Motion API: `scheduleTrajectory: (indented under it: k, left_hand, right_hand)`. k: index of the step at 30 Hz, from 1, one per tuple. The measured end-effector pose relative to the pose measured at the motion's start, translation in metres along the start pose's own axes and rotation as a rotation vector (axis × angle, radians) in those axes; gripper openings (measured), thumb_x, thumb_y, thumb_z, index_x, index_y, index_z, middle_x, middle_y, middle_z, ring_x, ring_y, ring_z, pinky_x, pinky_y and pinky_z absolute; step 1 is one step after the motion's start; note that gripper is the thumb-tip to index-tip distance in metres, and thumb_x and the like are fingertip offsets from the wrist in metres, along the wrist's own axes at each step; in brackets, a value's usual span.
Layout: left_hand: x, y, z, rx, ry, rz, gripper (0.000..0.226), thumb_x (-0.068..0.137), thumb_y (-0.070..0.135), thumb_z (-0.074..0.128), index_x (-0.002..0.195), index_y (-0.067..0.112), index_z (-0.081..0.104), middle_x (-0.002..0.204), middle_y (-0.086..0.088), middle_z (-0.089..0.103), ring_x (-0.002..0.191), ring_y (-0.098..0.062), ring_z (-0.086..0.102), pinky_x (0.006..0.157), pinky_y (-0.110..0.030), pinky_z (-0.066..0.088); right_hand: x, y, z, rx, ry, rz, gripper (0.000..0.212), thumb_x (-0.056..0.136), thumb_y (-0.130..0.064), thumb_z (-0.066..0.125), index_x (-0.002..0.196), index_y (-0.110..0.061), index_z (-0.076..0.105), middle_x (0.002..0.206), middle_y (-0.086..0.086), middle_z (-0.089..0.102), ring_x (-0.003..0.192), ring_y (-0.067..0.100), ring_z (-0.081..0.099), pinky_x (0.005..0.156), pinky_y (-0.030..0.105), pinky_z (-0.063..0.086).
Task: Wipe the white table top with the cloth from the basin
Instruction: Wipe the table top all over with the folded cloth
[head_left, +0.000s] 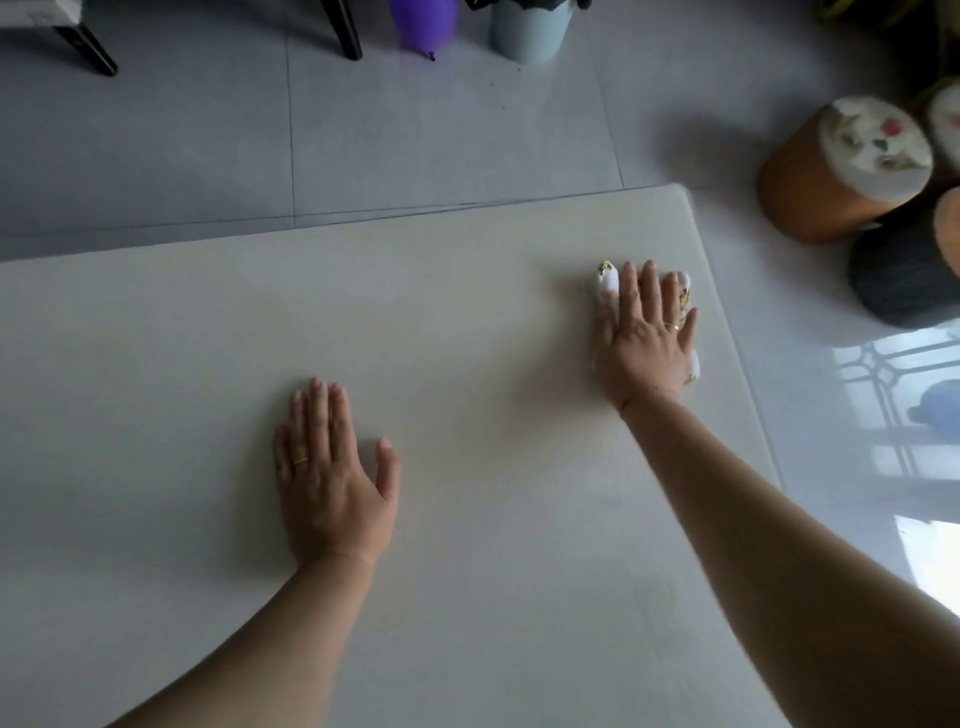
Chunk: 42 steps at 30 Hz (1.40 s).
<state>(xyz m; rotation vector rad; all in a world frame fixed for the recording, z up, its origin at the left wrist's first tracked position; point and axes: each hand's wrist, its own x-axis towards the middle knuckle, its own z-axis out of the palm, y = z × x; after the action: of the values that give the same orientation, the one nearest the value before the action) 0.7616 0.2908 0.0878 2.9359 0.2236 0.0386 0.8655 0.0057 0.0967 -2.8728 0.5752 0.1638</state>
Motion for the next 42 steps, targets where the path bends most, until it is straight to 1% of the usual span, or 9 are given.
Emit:
scheduleTrajectory:
  k: [2,8,12,16,23,29,31,36,42]
  left_hand:
    - [0.0,-0.001,0.001,-0.008,0.006,0.001,0.068,0.086,0.039,0.034,0.143,0.003,0.035,0.154,-0.014,0.029,0.143,-0.032,0.024,0.114,-0.048,0.019]
    - [-0.001,-0.002,0.003,-0.031,0.055,0.009,0.066,0.086,0.039,0.034,0.142,0.004,0.037,0.154,-0.013,0.03,0.143,-0.031,0.024,0.115,-0.047,0.018]
    - [-0.001,-0.002,0.004,-0.035,0.065,0.014,0.067,0.085,0.038,0.034,0.142,0.003,0.038,0.153,-0.014,0.031,0.142,-0.033,0.025,0.115,-0.048,0.018]
    - [-0.001,-0.002,0.005,-0.048,0.073,0.005,0.067,0.084,0.038,0.034,0.142,0.003,0.038,0.154,-0.014,0.03,0.143,-0.032,0.024,0.115,-0.047,0.017]
    - [-0.002,-0.002,0.006,-0.062,0.062,0.011,0.068,0.085,0.039,0.034,0.143,0.005,0.035,0.155,-0.013,0.027,0.144,-0.029,0.021,0.116,-0.045,0.014]
    - [-0.003,-0.002,0.005,-0.043,0.037,0.008,0.068,0.086,0.037,0.033,0.146,0.005,0.031,0.156,-0.013,0.024,0.145,-0.03,0.018,0.117,-0.046,0.012]
    - [-0.004,0.001,0.002,-0.027,0.032,0.002,0.069,0.086,0.037,0.032,0.148,0.006,0.026,0.157,-0.014,0.021,0.145,-0.03,0.016,0.118,-0.047,0.008]
    - [-0.019,0.002,-0.004,0.006,0.033,0.035,0.069,0.09,0.038,0.032,0.149,0.003,0.019,0.157,-0.017,0.018,0.146,-0.032,0.014,0.118,-0.048,0.003]
    - [-0.118,0.02,-0.011,-0.089,-0.004,0.03,0.067,0.091,0.037,0.03,0.148,0.003,0.024,0.155,-0.018,0.023,0.143,-0.036,0.021,0.115,-0.051,0.015]
  right_hand:
    - [-0.028,-0.023,0.009,0.023,0.004,0.003,0.061,0.095,-0.04,0.03,0.15,-0.027,0.008,0.16,-0.001,0.003,0.146,0.021,-0.004,0.117,0.046,-0.005]
    - [-0.096,-0.018,0.016,0.003,-0.033,-0.443,0.055,0.096,-0.042,0.033,0.148,-0.027,0.025,0.157,-0.001,0.021,0.146,0.02,0.008,0.117,0.043,0.002]
    - [-0.092,0.042,0.003,0.005,0.004,-0.193,0.055,0.096,-0.039,0.032,0.149,-0.027,0.022,0.158,-0.001,0.016,0.147,0.019,0.004,0.118,0.044,0.003]
    - [-0.12,0.027,0.016,0.029,0.035,0.072,0.059,0.095,-0.04,0.031,0.15,-0.026,0.015,0.159,0.001,0.008,0.147,0.022,-0.002,0.117,0.044,-0.004]
    - [-0.178,0.048,0.017,-0.018,-0.008,-0.446,0.054,0.096,-0.042,0.034,0.147,-0.026,0.029,0.155,0.001,0.025,0.145,0.02,0.011,0.118,0.042,0.005]
    - [-0.206,0.073,0.019,0.03,0.047,0.047,0.059,0.093,-0.044,0.025,0.149,-0.026,0.017,0.159,-0.002,0.009,0.144,0.013,-0.009,0.117,0.04,-0.007]
    - [-0.235,0.058,0.025,0.046,0.036,0.038,0.06,0.093,-0.044,0.022,0.15,-0.026,0.015,0.158,-0.003,0.005,0.144,0.015,-0.009,0.117,0.04,-0.009]
    - [-0.265,0.097,0.016,-0.018,-0.058,-0.399,0.055,0.097,-0.044,0.031,0.149,-0.027,0.024,0.156,-0.003,0.016,0.146,0.02,0.008,0.118,0.043,0.005]
    - [-0.289,0.119,0.015,0.021,0.008,0.045,0.058,0.095,-0.045,0.022,0.149,-0.025,0.018,0.158,-0.001,0.011,0.146,0.014,-0.004,0.118,0.039,-0.004]
